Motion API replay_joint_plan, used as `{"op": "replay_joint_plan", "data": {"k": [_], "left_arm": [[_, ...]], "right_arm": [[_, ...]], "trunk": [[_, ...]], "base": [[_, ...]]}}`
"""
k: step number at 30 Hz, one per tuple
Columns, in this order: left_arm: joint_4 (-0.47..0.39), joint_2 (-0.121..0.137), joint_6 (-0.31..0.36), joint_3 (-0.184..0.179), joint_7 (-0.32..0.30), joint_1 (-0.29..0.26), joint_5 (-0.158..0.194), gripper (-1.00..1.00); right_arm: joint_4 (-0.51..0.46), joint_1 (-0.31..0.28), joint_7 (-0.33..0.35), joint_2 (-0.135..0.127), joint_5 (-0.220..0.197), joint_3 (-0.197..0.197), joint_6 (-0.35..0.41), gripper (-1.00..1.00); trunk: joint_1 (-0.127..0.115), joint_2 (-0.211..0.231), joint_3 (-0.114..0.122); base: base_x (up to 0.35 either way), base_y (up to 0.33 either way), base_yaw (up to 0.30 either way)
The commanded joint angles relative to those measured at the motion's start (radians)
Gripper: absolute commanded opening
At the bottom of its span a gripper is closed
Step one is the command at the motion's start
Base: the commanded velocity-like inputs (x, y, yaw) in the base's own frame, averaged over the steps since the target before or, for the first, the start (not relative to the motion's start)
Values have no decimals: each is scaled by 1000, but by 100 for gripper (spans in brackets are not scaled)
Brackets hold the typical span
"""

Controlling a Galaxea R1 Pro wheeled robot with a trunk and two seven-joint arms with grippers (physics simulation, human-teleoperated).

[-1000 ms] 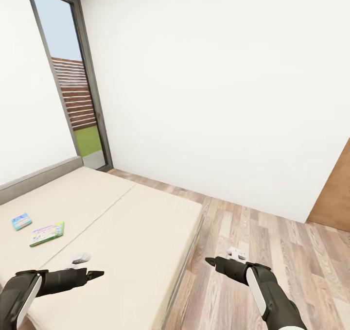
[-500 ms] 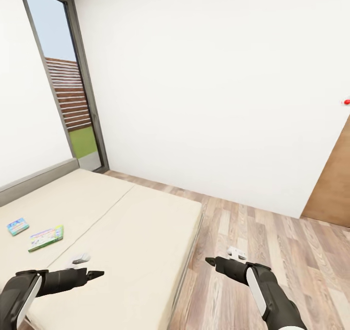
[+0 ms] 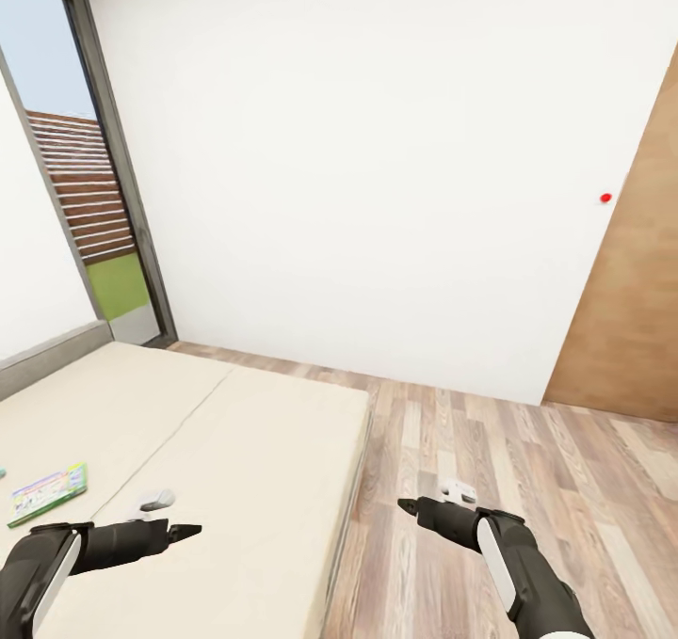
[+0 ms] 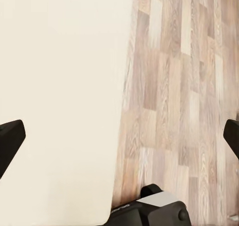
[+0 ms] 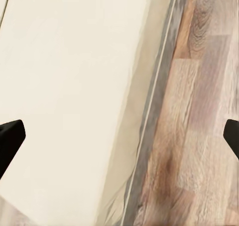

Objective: Put all the toys in the child's room - the three board games (two on the bed and one on the table), the two jigsaw puzzles on the table, and the tennis ball on the table - inside the toy box on the table in the child's room.

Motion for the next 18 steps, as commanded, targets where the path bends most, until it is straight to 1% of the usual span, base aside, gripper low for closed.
{"op": "replay_joint_plan", "data": {"k": [1, 4, 7, 11, 18], "left_arm": [[-1, 0, 8, 2, -4, -1, 0, 100], [-1, 0, 9, 2, -4, -1, 0, 100], [-1, 0, 9, 2, -4, -1, 0, 100], [-1, 0, 9, 2, -4, -1, 0, 100], [-1, 0, 8, 3, -4, -1, 0, 100]], "right_arm": [[-1, -1, 1, 1, -6, -4, 7, 100], [-1, -1, 1, 1, -6, -4, 7, 100], [-1, -1, 1, 1, -6, -4, 7, 100], [-1, -1, 1, 1, -6, -4, 7, 100], [-1, -1, 1, 1, -6, -4, 7, 100]], "trunk": [[0, -2, -1], [0, -2, 1], [0, -2, 2], [0, -2, 2], [0, -2, 3]], "base": [[-114, 138, -253], [-153, 175, -240], [-180, 200, -141], [-160, 156, -41], [-122, 72, -13]]}}
